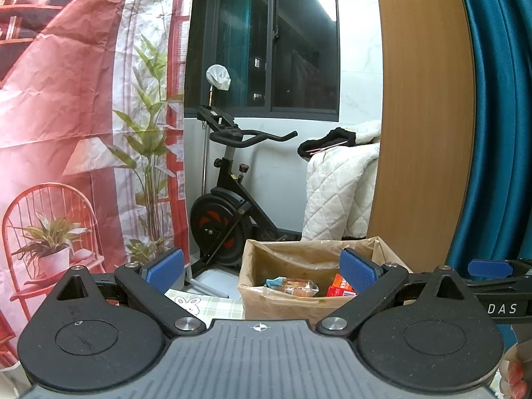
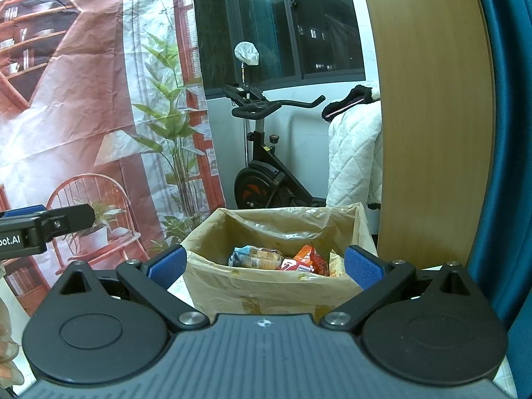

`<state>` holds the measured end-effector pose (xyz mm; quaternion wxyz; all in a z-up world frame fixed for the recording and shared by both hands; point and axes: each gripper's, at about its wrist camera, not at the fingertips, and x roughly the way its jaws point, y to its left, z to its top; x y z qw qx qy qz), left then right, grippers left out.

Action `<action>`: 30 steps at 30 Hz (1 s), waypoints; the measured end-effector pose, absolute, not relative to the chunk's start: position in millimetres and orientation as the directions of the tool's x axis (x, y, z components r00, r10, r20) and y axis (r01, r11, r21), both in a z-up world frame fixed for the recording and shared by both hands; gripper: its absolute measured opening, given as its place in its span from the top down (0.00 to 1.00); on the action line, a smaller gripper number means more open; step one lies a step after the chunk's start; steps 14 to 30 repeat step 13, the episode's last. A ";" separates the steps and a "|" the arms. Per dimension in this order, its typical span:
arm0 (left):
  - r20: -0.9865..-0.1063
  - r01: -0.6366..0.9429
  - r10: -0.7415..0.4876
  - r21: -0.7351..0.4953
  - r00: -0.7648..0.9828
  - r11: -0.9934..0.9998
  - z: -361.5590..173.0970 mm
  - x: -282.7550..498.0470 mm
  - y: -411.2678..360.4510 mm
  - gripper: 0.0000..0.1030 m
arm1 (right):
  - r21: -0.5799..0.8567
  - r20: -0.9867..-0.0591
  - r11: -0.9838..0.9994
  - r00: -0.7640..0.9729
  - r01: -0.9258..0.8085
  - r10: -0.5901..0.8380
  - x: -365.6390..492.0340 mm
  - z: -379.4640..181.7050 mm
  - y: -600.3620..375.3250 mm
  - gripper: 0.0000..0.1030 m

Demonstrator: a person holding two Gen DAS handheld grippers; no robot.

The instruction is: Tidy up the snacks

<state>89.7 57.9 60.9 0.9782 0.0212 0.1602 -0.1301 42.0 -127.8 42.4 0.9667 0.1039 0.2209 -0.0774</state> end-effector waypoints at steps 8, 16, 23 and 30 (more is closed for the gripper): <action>-0.322 0.257 -0.247 -0.010 0.914 0.966 61.1 89.9 57.0 0.02 | 0.167 -0.445 0.966 0.889 0.197 -0.105 42.0 42.7 -128.5 0.00; -0.324 0.257 -0.248 -0.014 0.913 0.966 60.7 89.5 57.3 0.02 | 0.167 -0.447 0.966 0.888 0.199 -0.106 41.0 42.2 -129.1 0.00; -0.324 0.257 -0.248 -0.014 0.913 0.966 60.7 89.5 57.3 0.02 | 0.167 -0.447 0.966 0.888 0.199 -0.106 41.0 42.2 -129.1 0.00; -0.324 0.257 -0.248 -0.014 0.913 0.966 60.7 89.5 57.3 0.02 | 0.167 -0.447 0.966 0.888 0.199 -0.106 41.0 42.2 -129.1 0.00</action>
